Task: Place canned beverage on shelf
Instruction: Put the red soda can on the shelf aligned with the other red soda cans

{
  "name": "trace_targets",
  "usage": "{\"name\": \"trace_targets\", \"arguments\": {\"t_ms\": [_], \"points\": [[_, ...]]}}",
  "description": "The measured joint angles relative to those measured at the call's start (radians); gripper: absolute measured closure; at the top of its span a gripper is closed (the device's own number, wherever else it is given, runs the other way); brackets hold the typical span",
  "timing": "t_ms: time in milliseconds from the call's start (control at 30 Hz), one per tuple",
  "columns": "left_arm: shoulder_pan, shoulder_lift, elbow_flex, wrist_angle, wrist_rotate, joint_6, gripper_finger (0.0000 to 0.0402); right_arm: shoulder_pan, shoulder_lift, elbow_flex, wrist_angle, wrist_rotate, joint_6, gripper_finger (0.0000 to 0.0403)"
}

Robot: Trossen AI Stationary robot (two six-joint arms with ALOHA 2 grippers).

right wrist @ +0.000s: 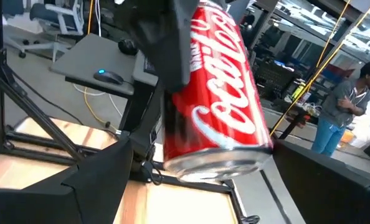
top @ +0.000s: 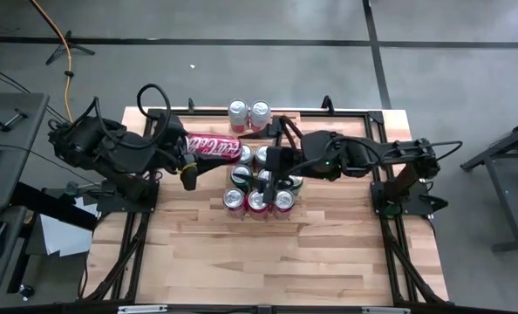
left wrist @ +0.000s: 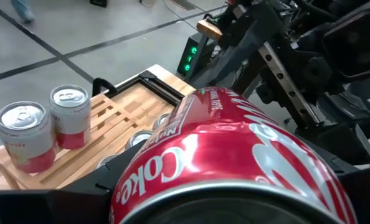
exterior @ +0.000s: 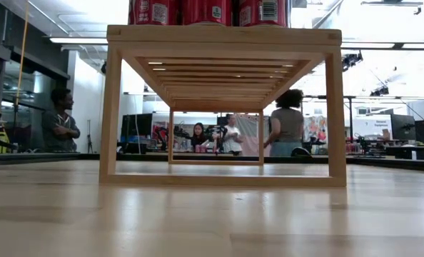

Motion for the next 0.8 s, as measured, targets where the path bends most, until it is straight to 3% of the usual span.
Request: {"name": "trace_targets", "arguments": {"t_ms": [800], "points": [[0.000, 0.001, 0.000, 0.002, 0.014, 0.000, 0.0149, 0.005, 0.001, -0.002, 0.140, -0.029, 0.010, 0.0029]]}}
